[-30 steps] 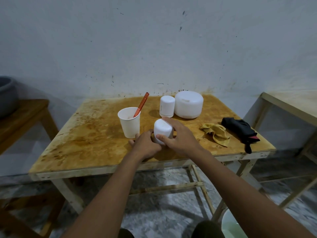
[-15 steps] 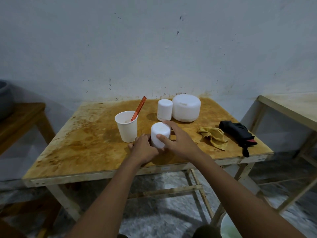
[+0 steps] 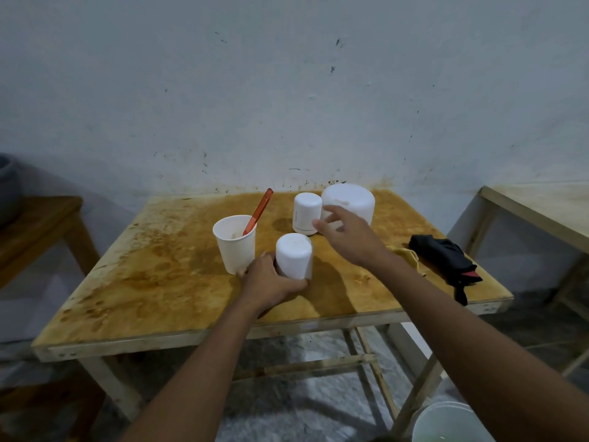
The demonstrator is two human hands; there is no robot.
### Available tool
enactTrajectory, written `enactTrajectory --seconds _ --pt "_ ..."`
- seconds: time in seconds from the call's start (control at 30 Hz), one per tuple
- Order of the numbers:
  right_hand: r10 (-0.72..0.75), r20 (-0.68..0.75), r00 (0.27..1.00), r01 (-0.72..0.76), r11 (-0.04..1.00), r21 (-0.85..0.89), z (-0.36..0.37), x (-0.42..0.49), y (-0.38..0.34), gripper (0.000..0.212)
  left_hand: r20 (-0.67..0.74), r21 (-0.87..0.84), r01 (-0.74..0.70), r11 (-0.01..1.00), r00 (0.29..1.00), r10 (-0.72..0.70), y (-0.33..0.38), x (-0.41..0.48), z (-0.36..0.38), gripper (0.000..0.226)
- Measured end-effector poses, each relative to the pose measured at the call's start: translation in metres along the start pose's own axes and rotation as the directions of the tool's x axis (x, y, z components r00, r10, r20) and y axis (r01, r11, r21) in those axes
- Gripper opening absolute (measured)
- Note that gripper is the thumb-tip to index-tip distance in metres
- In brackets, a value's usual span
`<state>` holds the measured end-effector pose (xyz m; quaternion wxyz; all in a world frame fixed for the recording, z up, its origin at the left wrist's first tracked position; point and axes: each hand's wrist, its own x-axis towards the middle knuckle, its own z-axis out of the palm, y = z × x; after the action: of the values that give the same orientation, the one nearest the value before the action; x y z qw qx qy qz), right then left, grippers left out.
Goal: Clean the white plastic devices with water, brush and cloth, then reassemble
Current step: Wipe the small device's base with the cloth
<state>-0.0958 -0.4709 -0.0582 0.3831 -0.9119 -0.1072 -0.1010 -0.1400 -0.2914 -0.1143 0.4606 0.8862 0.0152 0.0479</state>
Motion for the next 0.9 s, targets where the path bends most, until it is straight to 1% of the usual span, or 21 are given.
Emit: enactTrajectory --seconds 0.03,0.1,0.27,0.33,0.43,0.57,0.7,0.83,0.9 --pt "0.011 -0.03 0.999 -0.013 0.999 -0.04 0.0 0.011 -0.001 0.058 -0.013 0.008 0.001 1.0 1.0 -0.001 0.0 0.001 0.0 0.068" --pt "0.026 -0.041 0.999 -0.03 0.994 -0.11 0.003 0.031 -0.004 0.061 -0.011 -0.003 0.01 1.0 1.0 -0.01 0.002 0.001 0.0 0.069" --pt "0.079 0.011 0.997 -0.072 0.946 -0.315 0.025 0.073 -0.01 0.077 -0.005 -0.007 -0.013 1.0 1.0 0.013 -0.008 0.007 0.004 0.067" --pt "0.085 0.022 0.996 -0.071 0.928 -0.365 0.036 0.08 -0.01 0.081 0.0 -0.013 -0.018 1.0 1.0 0.018 -0.011 0.007 0.005 0.069" --pt "0.098 0.007 0.995 -0.088 0.915 -0.393 0.048 0.087 -0.009 0.083 0.011 -0.02 -0.028 0.999 1.0 0.028 -0.012 0.007 0.005 0.071" --pt "0.154 -0.041 0.987 -0.159 0.917 -0.366 0.053 0.092 -0.006 0.075 0.019 -0.038 -0.043 0.998 0.999 0.044 -0.016 0.007 0.003 0.076" --pt "0.162 -0.032 0.986 -0.164 0.935 -0.313 0.055 0.093 -0.004 0.076 0.029 -0.045 -0.056 0.997 0.998 0.058 -0.017 0.008 0.002 0.071" --pt "0.15 -0.007 0.989 -0.149 0.98 -0.134 0.063 0.091 0.001 0.078 0.04 -0.05 -0.066 0.997 0.997 0.068 -0.02 0.009 0.002 0.072" --pt "0.144 -0.01 0.99 -0.144 0.986 -0.082 0.066 0.09 0.003 0.076 0.042 -0.056 -0.075 0.996 0.996 0.077 -0.019 0.008 0.002 0.072"
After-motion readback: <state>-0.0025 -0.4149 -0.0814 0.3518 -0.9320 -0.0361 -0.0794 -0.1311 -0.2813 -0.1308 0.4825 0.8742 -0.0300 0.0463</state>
